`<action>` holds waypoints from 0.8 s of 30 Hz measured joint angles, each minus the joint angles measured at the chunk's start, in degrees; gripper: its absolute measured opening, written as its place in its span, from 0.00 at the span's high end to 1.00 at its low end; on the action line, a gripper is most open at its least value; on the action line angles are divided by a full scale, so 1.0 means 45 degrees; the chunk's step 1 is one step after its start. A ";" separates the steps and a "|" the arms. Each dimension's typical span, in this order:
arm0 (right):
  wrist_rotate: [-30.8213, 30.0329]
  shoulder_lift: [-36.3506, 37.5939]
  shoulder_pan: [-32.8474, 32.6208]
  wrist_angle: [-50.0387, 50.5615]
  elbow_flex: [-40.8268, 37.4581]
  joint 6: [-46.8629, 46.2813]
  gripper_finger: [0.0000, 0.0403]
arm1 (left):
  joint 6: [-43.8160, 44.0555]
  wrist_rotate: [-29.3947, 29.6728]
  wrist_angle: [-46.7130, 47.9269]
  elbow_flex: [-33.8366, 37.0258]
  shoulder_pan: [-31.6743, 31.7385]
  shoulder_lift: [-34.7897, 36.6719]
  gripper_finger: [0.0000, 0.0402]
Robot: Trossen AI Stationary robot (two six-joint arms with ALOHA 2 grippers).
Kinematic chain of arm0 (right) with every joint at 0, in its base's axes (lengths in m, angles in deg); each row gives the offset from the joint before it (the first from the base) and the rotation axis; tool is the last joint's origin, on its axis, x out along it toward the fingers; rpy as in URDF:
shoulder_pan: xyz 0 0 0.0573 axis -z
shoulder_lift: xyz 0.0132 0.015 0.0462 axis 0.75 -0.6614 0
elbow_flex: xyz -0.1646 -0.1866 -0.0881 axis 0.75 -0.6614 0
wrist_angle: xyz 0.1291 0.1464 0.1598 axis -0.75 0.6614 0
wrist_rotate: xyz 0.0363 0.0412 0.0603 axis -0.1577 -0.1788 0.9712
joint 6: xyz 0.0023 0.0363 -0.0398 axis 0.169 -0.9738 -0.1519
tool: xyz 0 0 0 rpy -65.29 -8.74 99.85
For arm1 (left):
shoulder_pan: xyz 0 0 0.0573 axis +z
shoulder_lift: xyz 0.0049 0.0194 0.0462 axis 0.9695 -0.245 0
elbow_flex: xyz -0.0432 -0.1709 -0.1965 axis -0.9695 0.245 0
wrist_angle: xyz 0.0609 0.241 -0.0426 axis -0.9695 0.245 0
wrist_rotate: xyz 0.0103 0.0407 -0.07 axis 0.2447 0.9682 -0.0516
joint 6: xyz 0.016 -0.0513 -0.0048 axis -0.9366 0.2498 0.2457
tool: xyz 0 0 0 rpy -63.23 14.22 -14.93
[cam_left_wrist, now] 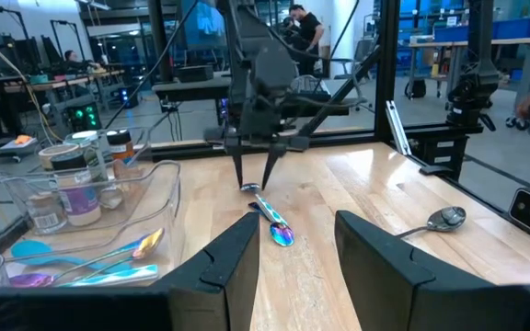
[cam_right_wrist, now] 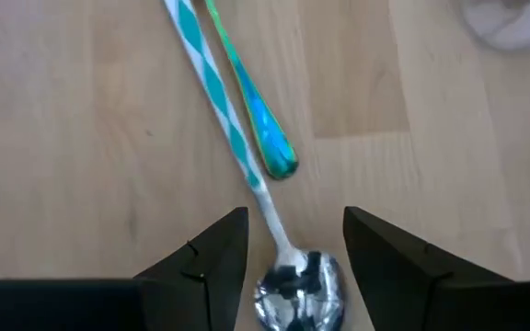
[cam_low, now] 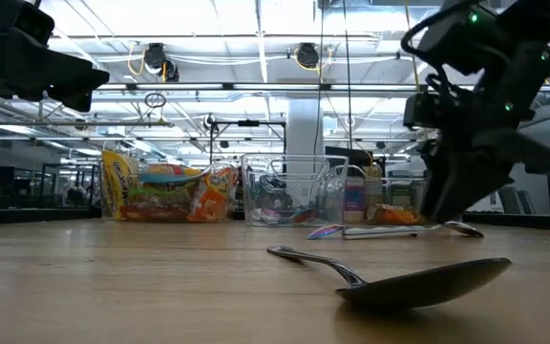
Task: Pick & Place Food Item
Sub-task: Put the blue spoon into the middle transparent bin
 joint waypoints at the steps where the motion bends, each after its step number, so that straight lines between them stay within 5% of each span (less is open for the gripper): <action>1: 0.0009 0.0014 0.0058 -0.0136 -0.0163 -0.0014 0.58 | 0.0000 0.0000 0.0000 0.0000 0.0000 0.0000 0.62; 10: 0.1107 0.0015 0.0163 -0.1399 -0.1067 -0.0405 0.65 | 0.0001 -0.0001 0.0002 0.0000 0.0000 0.0000 0.62; 21: 0.1952 0.0034 0.0617 -0.0947 -0.1060 -0.0310 0.96 | -0.0004 -0.0001 0.0002 0.0000 -0.0005 0.0000 0.62; 24: 0.2107 0.0039 0.0745 -0.0923 -0.1060 -0.0341 0.97 | 0.0001 0.0001 0.0002 0.0000 -0.0002 0.0000 0.62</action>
